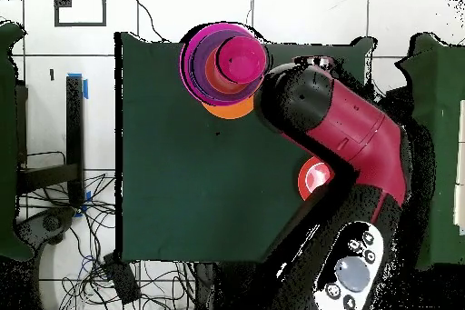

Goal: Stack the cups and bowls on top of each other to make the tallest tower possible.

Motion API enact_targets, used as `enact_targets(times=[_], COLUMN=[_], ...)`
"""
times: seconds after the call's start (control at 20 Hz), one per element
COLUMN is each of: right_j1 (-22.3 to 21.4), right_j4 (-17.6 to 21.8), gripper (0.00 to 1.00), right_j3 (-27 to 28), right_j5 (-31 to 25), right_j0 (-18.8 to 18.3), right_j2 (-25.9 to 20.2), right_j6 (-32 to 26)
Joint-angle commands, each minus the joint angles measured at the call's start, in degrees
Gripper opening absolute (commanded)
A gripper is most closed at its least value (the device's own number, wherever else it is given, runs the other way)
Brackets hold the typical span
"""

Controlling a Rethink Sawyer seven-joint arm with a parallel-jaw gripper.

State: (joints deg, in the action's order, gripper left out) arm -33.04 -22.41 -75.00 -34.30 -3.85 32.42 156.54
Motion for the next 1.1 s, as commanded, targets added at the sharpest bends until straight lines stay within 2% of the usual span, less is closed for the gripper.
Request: enact_targets(times=[0.05, 0.3, 0.75, 1.1], right_j1=[5.0, 6.6, 9.6, 10.3], right_j4=[6.0, 8.9, 15.0, 19.5], gripper=[1.00, 1.00, 1.00, 1.00], right_j3=[-7.0, -7.1, -6.8, -8.7], right_j5=[4.8, 8.5, 9.3, 11.1], right_j0=[-2.3, -3.7, -6.5, -9.0], right_j2=[-12.4, -13.8, -16.0, -19.8], right_j6=[-7.3, -6.4, -8.7, -9.6])
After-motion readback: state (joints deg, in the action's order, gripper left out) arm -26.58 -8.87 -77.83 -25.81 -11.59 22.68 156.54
